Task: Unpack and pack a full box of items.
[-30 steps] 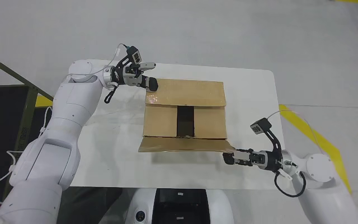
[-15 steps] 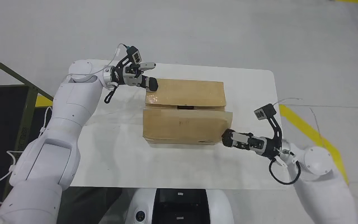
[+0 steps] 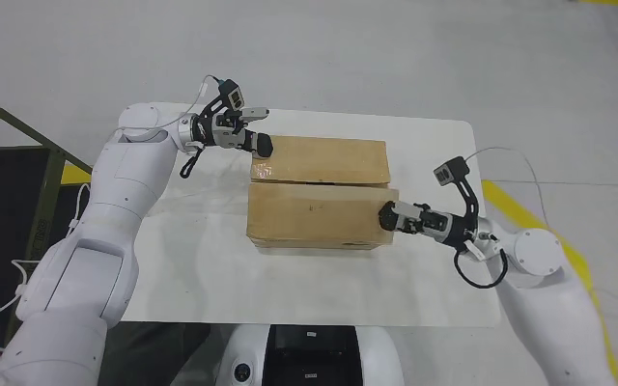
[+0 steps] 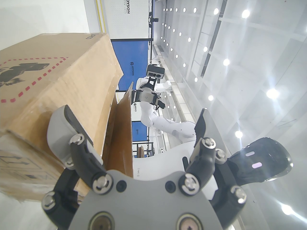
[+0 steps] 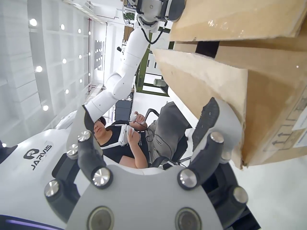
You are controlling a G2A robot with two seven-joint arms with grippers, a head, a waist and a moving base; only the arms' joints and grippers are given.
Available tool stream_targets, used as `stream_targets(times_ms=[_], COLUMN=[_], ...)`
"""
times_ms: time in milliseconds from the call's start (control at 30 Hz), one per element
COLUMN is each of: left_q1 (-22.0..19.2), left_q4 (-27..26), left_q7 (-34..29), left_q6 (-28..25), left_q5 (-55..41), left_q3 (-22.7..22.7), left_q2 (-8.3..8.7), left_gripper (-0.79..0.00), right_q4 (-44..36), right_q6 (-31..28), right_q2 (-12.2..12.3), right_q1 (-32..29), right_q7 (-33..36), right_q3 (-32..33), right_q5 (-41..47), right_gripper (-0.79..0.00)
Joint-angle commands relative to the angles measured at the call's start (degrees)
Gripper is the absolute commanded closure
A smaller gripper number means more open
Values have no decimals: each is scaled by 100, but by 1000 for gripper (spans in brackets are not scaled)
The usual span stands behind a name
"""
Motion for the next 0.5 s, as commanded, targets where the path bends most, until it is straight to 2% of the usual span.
stream_targets(times_ms=[0, 267, 467], left_q1=[0, 0, 0], left_q4=[0, 0, 0], left_q7=[0, 0, 0], left_q6=[0, 0, 0], left_q5=[0, 0, 0], left_q3=[0, 0, 0], left_q2=[0, 0, 0], left_gripper=[-785, -785, -785], right_q4=[117, 504, 874], right_q6=[30, 118, 484], right_q2=[-18, -94, -145], right_q1=[147, 624, 1041], right_q7=[-52, -310, -297], right_q3=[-61, -312, -505], right_q5=[93, 305, 477], right_gripper=[-785, -785, -785])
